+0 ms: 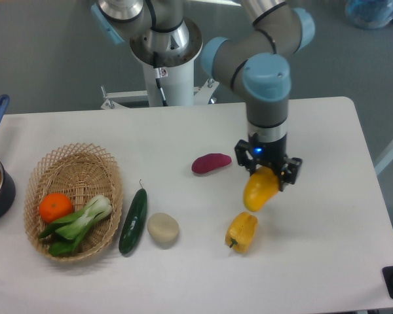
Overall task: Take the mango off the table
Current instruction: 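Lift the held mango up and away from the table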
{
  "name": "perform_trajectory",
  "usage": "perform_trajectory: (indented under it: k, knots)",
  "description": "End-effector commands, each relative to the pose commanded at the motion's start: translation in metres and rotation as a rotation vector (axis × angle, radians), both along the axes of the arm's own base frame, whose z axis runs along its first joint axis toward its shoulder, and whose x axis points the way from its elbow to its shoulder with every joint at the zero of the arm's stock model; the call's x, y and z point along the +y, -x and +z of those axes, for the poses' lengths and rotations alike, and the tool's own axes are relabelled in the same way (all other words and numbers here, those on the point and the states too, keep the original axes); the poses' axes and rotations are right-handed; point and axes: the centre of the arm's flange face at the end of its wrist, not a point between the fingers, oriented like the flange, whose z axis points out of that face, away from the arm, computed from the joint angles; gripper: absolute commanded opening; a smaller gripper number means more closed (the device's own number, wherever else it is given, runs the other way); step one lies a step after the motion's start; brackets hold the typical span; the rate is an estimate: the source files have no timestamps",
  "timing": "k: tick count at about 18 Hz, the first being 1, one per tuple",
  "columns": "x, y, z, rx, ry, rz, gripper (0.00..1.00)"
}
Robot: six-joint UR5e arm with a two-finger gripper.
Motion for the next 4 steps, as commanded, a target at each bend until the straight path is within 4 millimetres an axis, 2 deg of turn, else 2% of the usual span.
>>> perform_trajectory:
  k: [4]
  knots:
    - [-0.001, -0.004, -0.013, -0.011, 0.048, -0.032, 0.36]
